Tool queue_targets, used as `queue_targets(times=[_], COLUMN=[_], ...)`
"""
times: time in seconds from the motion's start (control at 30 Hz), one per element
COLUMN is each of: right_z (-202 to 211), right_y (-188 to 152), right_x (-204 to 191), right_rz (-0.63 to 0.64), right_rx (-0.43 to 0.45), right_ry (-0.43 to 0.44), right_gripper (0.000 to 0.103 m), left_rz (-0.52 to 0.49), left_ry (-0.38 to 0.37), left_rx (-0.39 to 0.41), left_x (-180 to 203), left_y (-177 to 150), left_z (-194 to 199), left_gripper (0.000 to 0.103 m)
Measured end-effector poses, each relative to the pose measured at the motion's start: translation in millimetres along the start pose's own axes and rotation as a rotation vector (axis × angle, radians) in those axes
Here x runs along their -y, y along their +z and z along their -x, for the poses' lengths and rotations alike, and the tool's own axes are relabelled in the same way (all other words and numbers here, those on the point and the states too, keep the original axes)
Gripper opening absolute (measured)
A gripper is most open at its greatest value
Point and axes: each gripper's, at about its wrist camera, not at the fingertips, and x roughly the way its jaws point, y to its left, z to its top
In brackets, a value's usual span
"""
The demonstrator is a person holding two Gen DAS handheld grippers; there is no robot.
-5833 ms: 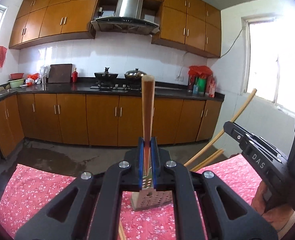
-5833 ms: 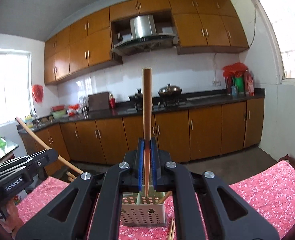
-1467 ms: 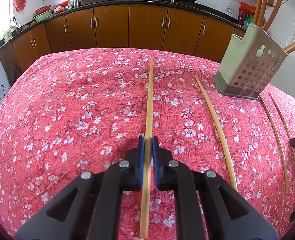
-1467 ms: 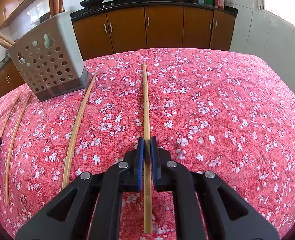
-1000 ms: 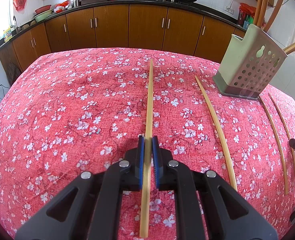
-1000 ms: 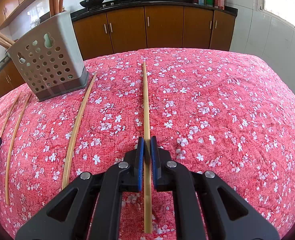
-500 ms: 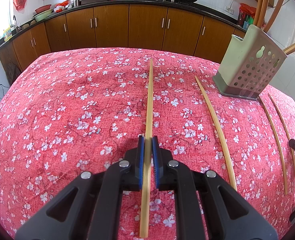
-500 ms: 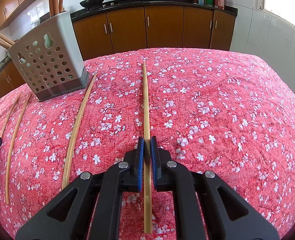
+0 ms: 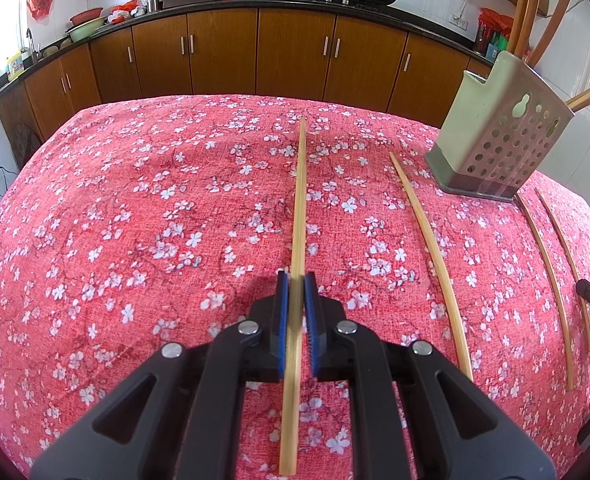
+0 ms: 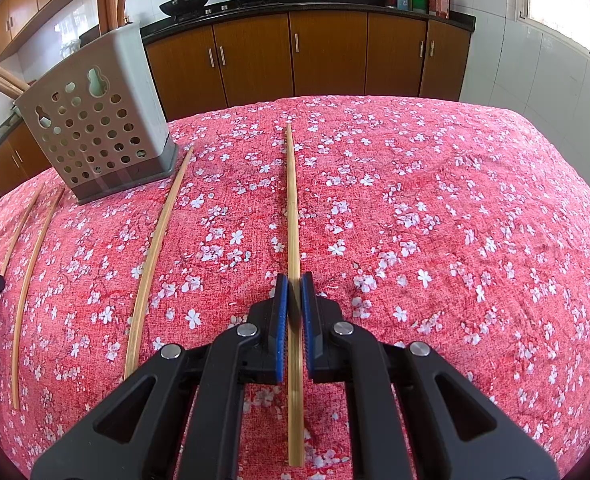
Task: Organize utensils
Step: 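Close the left tool on a fourth chopstick while the right tool grasps another, then lift the left tool's chopstick upright over the holder while the right tool does likewise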
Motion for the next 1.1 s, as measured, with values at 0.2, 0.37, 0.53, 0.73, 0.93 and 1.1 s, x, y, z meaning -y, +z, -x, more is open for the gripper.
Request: queue_targets(times=[0.2,0.37,0.53,0.73,0.93,1.1], right_z=[0,2,10,12,26,65], right_y=[1,0,-9,-10,-5,17], right_x=[0,-1,-2,-1,-1,5], right_rz=[0.0,0.003,0.019,0.009,0.013,-0.007], right_rx=[0.0,-0.001,0.0,-0.001,0.037,0.172], right_ry=[-0.001,-0.004,0.001,0.01,0.002,0.011], right_gripper=[0.008,0.008,0.008,0.008,0.008,0.008], left_rz=[0.001,-0.011,-0.032,-0.054,-0.099,-0.079], left_ry=[-0.002,0.002,0.008,0.006,0.023,-0.005], left_rx=[0.0,-0.001,-0.003,-0.004,0.029,0.146], left_x=[0,0,3,7,11,12], left_y=[0,-2,-12,-19,-12,10], left_z=[0,2,11,16,31,74], left_gripper=[0.012,0.012,0.012,0.01,0.009,0.009])
